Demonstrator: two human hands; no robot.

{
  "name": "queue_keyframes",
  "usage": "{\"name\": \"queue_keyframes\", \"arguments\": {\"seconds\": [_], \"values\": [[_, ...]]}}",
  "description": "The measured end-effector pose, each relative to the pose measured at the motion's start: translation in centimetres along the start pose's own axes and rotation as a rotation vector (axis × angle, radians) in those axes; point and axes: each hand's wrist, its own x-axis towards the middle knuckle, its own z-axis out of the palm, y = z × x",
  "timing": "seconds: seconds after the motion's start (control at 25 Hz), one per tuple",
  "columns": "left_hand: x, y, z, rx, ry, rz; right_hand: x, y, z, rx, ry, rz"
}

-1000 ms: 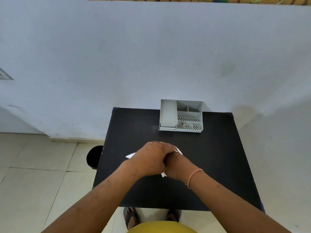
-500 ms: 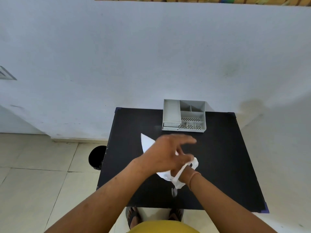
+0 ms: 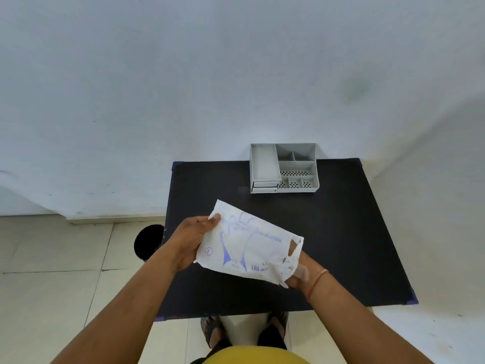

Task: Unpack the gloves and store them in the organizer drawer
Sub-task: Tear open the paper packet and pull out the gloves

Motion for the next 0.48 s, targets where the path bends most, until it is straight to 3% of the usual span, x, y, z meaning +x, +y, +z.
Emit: {"name": "queue_keyframes", "arguments": {"seconds": [0.12, 0.2, 0.36, 0.48], "values": [[1.3, -0.7, -2.0, -0.036, 0.034, 0.031, 0.1, 0.5, 0.3, 0.024, -0.152, -0.091], [2.4, -1.4, -3.7, -0.056, 0.092, 0.031, -0.1, 1.0, -0.8, -0.053, -0.158, -0.176], [5.0, -4.0, -7.4, -0.082, 0.084, -0.060, 0.1, 2.5, -3.4, -0.088, 0.002, -0.226], [7.3, -6.7, -8.8, -0.089, 0.208, -0.081, -0.2, 3.5, -4.8, -0.001, 0.090, -0.206]]}}
